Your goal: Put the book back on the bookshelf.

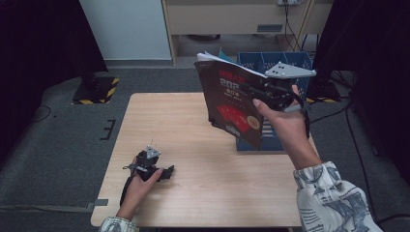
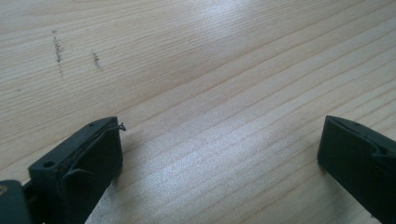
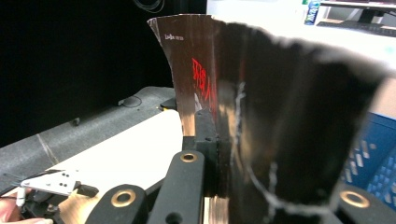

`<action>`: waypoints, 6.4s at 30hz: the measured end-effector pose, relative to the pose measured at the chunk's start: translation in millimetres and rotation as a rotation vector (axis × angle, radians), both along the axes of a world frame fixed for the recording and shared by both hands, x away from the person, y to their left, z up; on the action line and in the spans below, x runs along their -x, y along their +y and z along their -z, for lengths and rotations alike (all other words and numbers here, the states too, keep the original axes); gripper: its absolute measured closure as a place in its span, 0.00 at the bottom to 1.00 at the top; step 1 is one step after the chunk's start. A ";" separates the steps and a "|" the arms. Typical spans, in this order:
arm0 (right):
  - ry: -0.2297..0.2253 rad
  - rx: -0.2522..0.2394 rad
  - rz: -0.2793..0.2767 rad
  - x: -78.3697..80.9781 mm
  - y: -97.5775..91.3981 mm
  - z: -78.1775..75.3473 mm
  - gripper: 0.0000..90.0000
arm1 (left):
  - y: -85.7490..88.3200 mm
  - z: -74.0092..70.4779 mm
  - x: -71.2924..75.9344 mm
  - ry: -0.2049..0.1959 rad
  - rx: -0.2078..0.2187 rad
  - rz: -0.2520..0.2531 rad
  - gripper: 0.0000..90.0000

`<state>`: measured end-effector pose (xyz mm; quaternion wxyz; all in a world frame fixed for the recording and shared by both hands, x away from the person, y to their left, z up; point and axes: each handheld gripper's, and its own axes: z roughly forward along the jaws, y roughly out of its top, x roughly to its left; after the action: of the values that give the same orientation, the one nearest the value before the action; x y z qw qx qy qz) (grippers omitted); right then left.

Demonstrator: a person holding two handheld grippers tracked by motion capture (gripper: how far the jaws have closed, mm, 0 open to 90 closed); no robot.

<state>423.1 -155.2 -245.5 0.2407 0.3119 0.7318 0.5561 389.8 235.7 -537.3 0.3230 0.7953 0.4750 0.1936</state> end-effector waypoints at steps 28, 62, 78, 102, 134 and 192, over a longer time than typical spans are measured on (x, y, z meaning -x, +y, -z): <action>0.018 -0.009 0.171 -15.2 -61.9 0.8 0.97 | -0.6 0.1 0.0 -0.001 -0.001 -0.005 0.00; 0.022 -0.021 0.335 -19.6 -117.8 -6.4 0.97 | -0.8 0.2 0.0 -0.002 0.001 -0.006 0.00; 0.029 -0.021 0.435 -15.8 -154.3 -9.8 0.97 | -0.8 0.2 0.0 -0.002 0.000 -0.006 0.00; 0.071 0.003 0.579 -33.8 -173.9 -0.8 0.97 | -1.0 0.2 -0.1 -0.003 0.001 -0.004 0.00; 0.030 -0.053 0.622 -76.4 -168.1 16.8 0.97 | -1.5 0.2 -0.6 -0.003 0.001 -0.005 0.00; -0.049 -0.076 0.645 -89.5 -144.5 110.8 0.97 | -1.5 0.1 -0.4 -0.001 -0.001 -0.003 0.00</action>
<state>512.6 -299.6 -356.3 0.4102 0.5228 0.5682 0.4854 390.3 234.3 -537.5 0.3226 0.7948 0.4758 0.1944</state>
